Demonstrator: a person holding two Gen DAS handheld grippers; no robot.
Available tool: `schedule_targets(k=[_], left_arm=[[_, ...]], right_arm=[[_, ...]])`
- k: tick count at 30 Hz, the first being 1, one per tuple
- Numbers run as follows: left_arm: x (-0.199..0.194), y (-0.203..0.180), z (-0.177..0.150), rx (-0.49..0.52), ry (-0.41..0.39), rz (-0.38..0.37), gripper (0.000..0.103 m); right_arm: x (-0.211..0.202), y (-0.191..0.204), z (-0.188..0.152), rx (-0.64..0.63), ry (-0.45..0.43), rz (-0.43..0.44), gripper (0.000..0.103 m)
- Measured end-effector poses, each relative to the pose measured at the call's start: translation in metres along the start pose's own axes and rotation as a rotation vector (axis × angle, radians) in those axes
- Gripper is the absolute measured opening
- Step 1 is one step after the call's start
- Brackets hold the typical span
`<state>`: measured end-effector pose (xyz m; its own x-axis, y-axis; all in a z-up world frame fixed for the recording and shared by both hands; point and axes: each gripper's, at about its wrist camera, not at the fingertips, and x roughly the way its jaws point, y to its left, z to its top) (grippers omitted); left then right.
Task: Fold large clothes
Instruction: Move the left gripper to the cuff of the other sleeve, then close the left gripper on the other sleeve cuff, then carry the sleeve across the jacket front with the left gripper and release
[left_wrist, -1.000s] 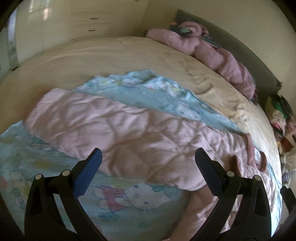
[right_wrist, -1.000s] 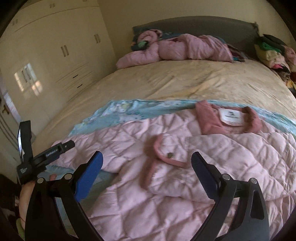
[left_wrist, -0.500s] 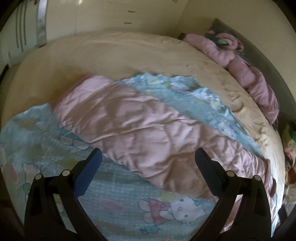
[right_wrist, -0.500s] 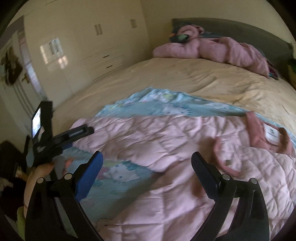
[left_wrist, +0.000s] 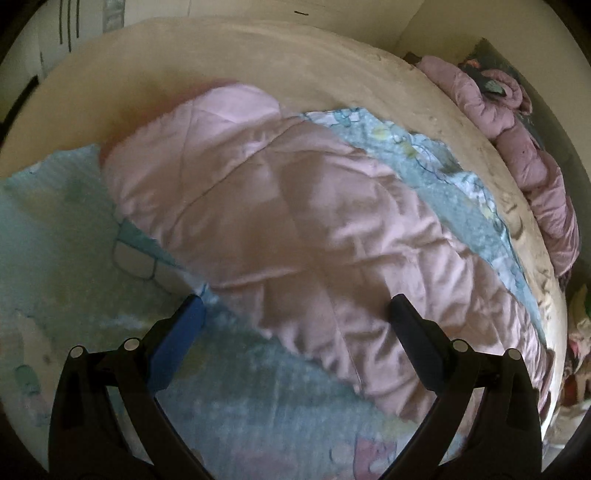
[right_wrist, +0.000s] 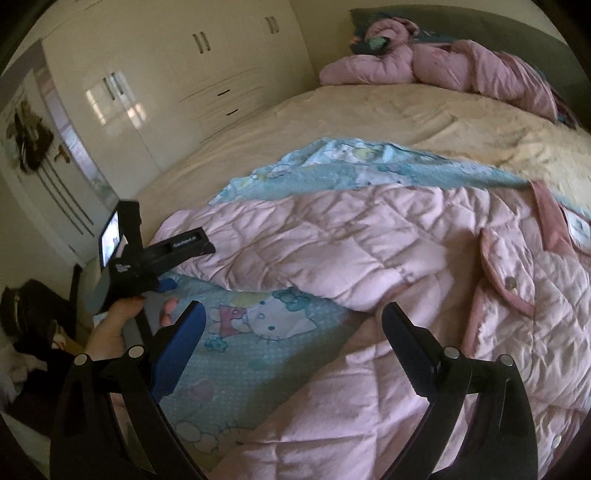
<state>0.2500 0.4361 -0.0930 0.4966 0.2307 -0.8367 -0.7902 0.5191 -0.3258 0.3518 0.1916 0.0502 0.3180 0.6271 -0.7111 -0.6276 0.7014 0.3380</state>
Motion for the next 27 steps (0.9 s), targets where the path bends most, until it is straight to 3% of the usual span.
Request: schedule_targets(k=[3,5,7,10,12,27], left_arm=[[0.002,0.001,0.002,-0.003,-0.041,-0.043,0.092],[-0.001,0.002,0.005,-0.007,-0.066,-0.067,0.074],[-0.004,0.007,0.007,-0.028,-0.075,-0.110,0.041],[-0.012,0.004,0.010,-0.026,-0.091,-0.158,0.020],[-0.028,-0.001,0.014,-0.014,-0.125,-0.213,0.014],[-0.123,-0.047,0.011,0.085,-0.312,-0.364,0.010]], right_arm=[[-0.007,-0.014,-0.001,0.045,-0.012,0.004,0.096],[-0.011,-0.025,-0.002,0.082,-0.012,0.026,0.096],[-0.014,-0.035,-0.002,0.108,-0.004,0.026,0.096],[-0.025,-0.048,-0.003,0.140,-0.021,0.014,0.096],[-0.036,-0.055,-0.005,0.161,-0.047,0.015,0.096],[-0.112,-0.109,-0.044,0.298,-0.170,-0.040,0.096]])
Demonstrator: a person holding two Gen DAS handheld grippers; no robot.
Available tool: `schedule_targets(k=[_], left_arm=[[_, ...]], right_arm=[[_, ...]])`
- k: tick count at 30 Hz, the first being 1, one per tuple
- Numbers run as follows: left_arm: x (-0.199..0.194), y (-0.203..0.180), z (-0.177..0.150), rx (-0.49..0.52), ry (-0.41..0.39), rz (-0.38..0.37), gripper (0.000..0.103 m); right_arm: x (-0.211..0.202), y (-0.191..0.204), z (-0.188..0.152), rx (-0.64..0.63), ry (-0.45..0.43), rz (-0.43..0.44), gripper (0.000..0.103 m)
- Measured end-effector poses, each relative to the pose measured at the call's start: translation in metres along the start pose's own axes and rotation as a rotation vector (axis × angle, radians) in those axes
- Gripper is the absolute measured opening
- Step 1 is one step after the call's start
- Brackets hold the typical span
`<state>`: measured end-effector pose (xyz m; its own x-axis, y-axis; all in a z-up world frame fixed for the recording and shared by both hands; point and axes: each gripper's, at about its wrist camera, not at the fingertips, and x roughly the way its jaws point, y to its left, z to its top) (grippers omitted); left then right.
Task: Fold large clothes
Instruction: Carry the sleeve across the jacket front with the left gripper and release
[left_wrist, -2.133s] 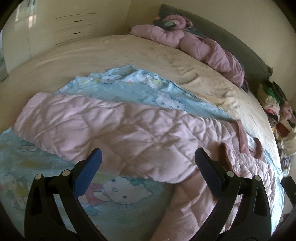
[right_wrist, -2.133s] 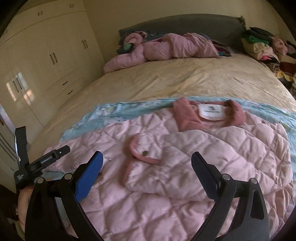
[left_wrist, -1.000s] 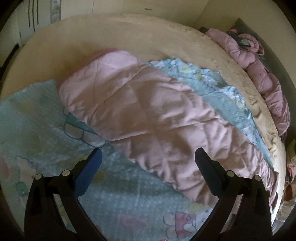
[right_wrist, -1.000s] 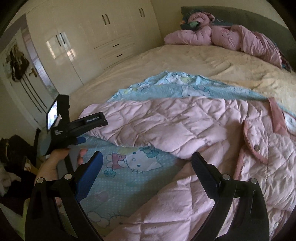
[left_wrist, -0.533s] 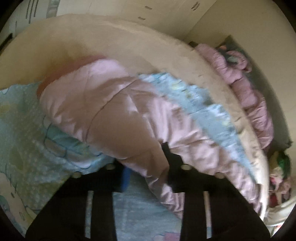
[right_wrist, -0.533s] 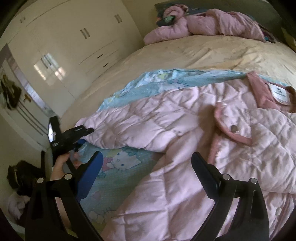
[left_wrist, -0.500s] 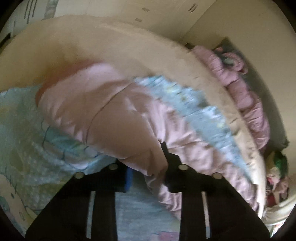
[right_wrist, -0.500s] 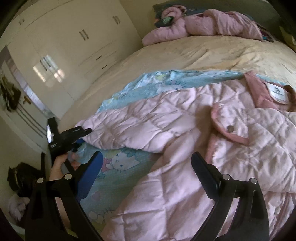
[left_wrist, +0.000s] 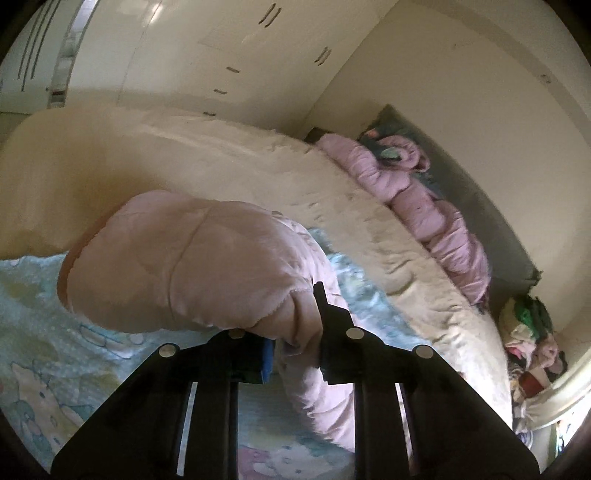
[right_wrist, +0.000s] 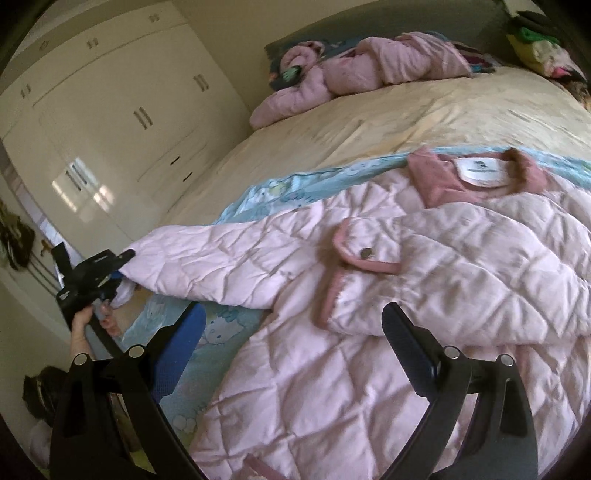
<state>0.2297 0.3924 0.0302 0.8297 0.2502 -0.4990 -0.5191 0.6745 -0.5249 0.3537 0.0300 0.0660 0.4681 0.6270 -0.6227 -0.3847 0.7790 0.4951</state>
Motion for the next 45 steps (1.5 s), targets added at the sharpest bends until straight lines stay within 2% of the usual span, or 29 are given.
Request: schedule_targets(k=[9,17,24,29,37,45], left_arm=[[-0.042,-0.062,-0.007,0.082,-0.092,-0.144,0.010],[-0.056,-0.109,-0.023,0.170,-0.110,-0.236,0.010],[-0.060,-0.158,-0.051,0.272,-0.104,-0.316,0.010],[-0.054,-0.193,-0.079,0.378,-0.062,-0.386,0.010],[-0.039,-0.244,-0.145,0.577,0.063,-0.508,0.010],[-0.022,-0.273,-0.211,0.753,0.152,-0.544,0.010]], right_arm=[[-0.036,-0.042,-0.012,0.079,-0.038,-0.045,0.096],[-0.070,-0.080,-0.023,0.137,-0.082,-0.114,0.096],[-0.090,-0.108,-0.031,0.182,-0.096,-0.165,0.096],[-0.101,-0.122,-0.036,0.218,-0.119,-0.185,0.096],[-0.118,-0.147,-0.042,0.283,-0.151,-0.207,0.096],[-0.135,-0.173,-0.052,0.349,-0.169,-0.247,0.096]])
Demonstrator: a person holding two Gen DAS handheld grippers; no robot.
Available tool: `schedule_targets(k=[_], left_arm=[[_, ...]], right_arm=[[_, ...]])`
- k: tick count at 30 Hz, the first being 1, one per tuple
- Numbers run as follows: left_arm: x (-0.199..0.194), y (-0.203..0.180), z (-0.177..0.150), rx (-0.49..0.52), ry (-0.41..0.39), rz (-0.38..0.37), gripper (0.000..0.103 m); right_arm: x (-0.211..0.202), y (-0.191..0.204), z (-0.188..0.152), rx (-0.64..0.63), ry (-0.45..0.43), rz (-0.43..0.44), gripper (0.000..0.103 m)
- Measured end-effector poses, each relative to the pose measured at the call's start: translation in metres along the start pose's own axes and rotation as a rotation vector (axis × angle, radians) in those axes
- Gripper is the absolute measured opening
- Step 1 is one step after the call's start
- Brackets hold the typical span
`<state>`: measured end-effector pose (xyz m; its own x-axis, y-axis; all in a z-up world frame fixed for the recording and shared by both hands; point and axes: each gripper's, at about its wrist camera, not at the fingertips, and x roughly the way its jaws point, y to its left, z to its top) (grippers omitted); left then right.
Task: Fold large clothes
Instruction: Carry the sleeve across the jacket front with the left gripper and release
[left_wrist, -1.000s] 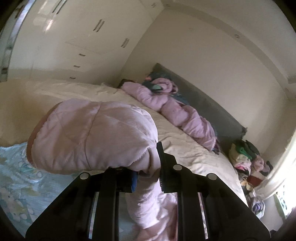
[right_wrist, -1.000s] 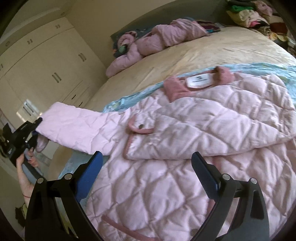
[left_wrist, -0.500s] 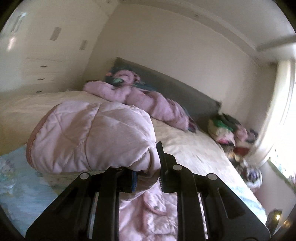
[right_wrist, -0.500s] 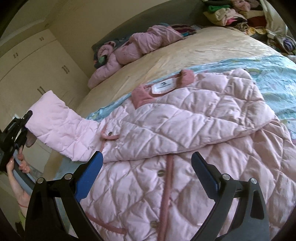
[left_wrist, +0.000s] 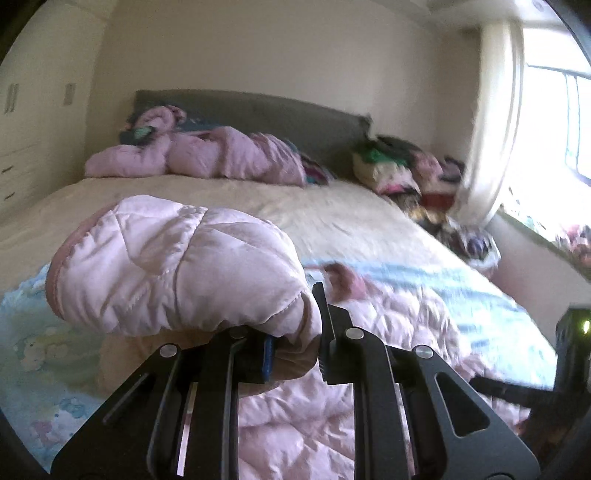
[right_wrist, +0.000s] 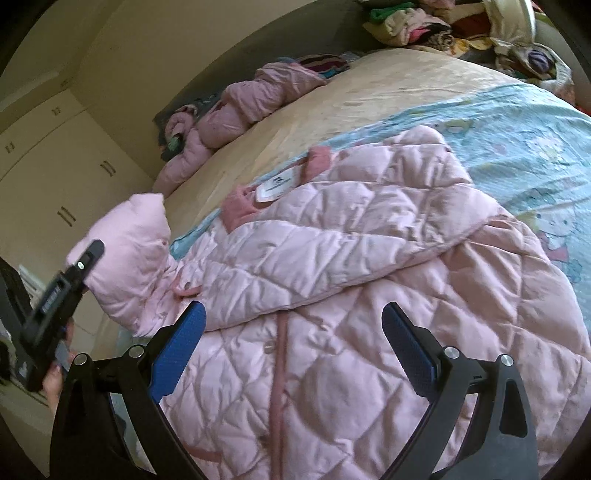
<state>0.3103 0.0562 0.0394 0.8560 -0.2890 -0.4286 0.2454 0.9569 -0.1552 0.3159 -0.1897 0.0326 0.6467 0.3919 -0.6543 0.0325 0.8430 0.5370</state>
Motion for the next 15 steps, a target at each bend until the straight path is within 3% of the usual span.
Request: schedule_targets(k=[15], left_arm=[[0.066,-0.061,-0.085,0.356,0.296,-0.075,0.018]], right_arm=[[-0.023,-0.053,0.000,0.122,-0.039,-0.067,0.096]])
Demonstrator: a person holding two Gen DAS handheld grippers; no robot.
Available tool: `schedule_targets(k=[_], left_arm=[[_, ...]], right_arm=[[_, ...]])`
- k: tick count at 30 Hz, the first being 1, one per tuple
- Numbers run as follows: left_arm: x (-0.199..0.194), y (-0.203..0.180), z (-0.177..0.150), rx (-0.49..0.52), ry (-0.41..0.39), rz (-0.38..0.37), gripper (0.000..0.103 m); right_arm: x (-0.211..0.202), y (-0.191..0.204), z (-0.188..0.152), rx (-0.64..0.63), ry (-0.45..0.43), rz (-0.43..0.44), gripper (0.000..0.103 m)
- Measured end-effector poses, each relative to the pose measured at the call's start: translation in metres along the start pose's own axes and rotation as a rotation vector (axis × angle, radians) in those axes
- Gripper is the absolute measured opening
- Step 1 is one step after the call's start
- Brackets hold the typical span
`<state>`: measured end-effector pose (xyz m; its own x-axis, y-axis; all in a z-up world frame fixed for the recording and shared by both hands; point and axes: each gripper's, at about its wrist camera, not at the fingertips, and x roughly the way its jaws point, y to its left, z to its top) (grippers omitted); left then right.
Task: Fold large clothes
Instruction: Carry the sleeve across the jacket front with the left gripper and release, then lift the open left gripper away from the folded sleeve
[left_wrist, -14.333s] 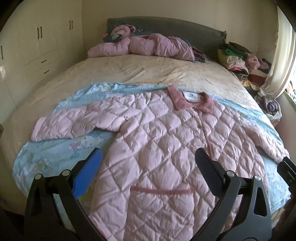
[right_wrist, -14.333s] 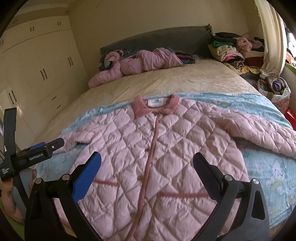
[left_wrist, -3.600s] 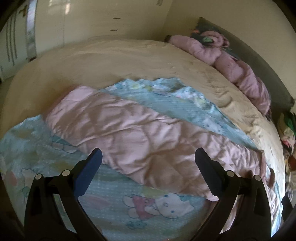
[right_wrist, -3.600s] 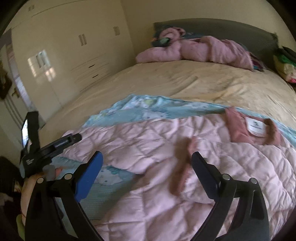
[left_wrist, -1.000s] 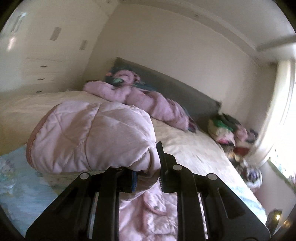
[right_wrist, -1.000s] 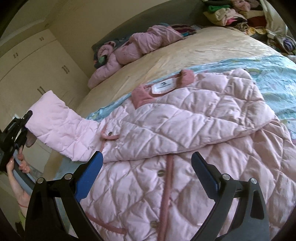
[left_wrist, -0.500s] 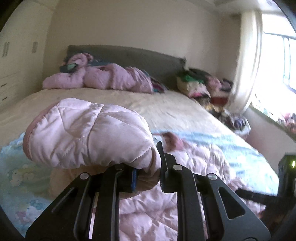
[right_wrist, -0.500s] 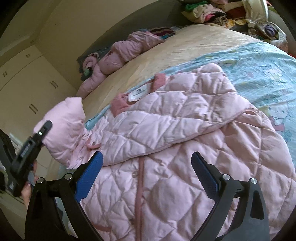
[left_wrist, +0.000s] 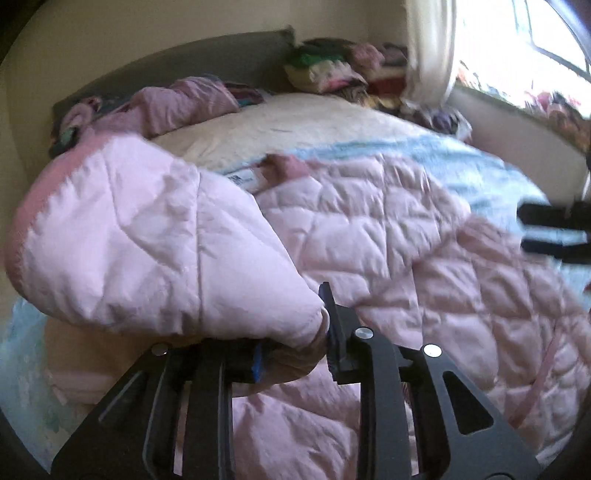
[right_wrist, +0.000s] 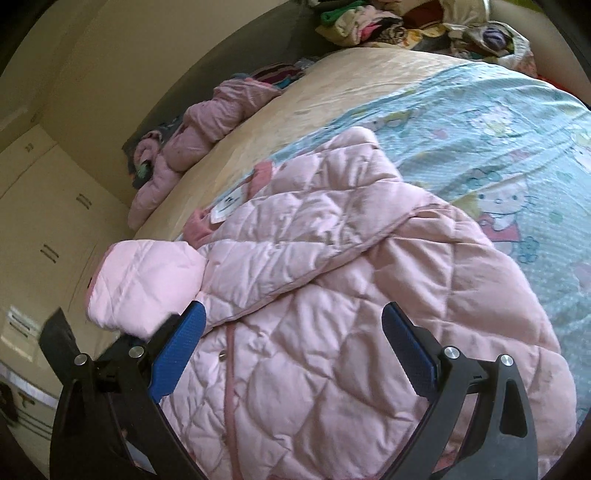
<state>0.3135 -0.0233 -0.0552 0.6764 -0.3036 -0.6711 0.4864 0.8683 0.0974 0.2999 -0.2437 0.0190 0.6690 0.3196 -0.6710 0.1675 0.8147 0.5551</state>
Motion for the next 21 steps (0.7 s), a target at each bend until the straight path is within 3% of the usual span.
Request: schedule_targets(k=[9,11,14,17,19,21], left_arm=[[0.002,-0.013,-0.008,0.044,0.033,-0.063,0.028],[0.000,-0.013,-0.006,0.031,0.025,-0.081,0.035],[-0.008,-0.013,-0.004,0.018,0.009,-0.124,0.056],[-0.012,-0.021,-0.004,0.057,0.022,-0.145,0.070],[-0.016,-0.028,-0.006,0.089,0.022,-0.158,0.090],[-0.022,-0.029,-0.004,0.088,0.012,-0.181,0.091]], right_arm=[[-0.012,-0.016,0.008,0.041,-0.029,-0.028,0.096],[-0.015,-0.015,0.009,0.038,-0.037,-0.028,0.096],[-0.017,-0.014,0.012,0.040,-0.043,-0.025,0.096],[-0.020,-0.013,0.015,0.039,-0.054,-0.024,0.096],[-0.022,-0.012,0.017,0.039,-0.059,-0.022,0.096],[-0.023,-0.010,0.021,0.038,-0.064,-0.016,0.096]])
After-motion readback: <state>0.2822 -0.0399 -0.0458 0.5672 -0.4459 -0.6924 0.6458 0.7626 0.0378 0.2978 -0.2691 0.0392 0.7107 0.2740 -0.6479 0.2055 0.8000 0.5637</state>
